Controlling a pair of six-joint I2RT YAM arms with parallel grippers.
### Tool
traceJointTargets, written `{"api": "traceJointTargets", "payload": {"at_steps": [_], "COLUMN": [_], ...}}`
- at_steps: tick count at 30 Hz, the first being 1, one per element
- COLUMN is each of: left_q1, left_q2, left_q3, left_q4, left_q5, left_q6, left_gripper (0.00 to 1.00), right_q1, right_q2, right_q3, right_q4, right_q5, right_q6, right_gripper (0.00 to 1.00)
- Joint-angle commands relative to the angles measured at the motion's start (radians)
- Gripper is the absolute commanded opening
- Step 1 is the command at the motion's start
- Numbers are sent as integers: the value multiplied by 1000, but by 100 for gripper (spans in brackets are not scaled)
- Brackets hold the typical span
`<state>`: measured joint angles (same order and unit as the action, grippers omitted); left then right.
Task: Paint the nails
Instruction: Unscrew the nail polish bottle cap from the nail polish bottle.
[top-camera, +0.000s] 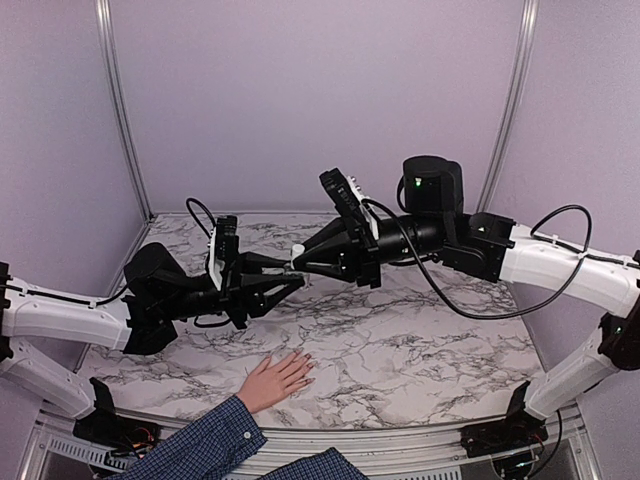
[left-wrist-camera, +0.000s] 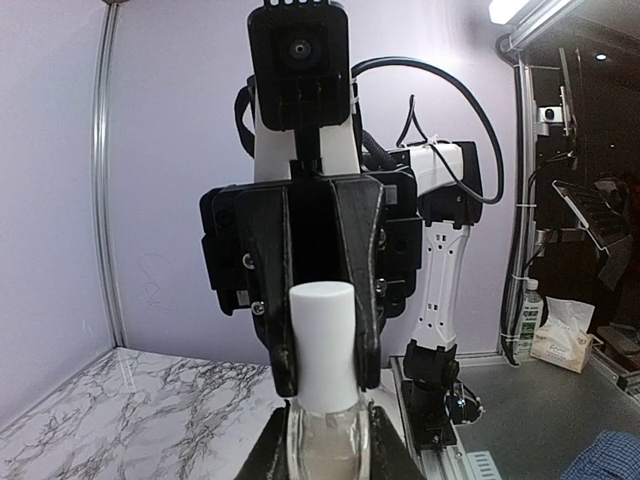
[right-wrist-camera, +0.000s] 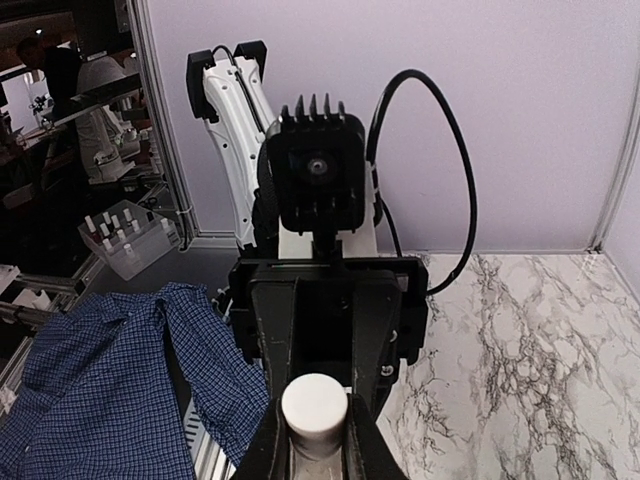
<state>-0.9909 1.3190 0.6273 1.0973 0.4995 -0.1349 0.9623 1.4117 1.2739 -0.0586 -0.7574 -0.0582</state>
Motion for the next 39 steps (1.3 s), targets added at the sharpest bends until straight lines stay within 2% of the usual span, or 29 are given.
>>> {"api": "traceJointTargets", "payload": {"at_steps": [1,3,7,12,20,26,39], "left_q1": [-22,-22,-18,-6,3,5,9], "left_q2": [-13,-18,-34,-30,-30,-28,1], "left_q3": [23,15,-14,-40,-62,-58,-58], "left_q4": [16,15,10,10,5,-30,-66], "left_q5": [66,28,-67,-198,-340,-441,-564], "left_q6": [24,37,61,85,96,106,130], "left_gripper": [0,0,0,0,0,0,0], "right_q1": [7,7,7,7,-9,-23,-24], "right_q2": [-9,-16,-28,-36,-10,-13,44], "right_q3": [0,-10,-28,-23,19,33,110], "right_q4": [69,77,103,90,24,13,-81], "right_q5": [-26,-19,-4,96,379,467,575], "right_q6": [7,11,35,80,174,221,284], "right_gripper": [15,29,49,63,72,84,84]}}
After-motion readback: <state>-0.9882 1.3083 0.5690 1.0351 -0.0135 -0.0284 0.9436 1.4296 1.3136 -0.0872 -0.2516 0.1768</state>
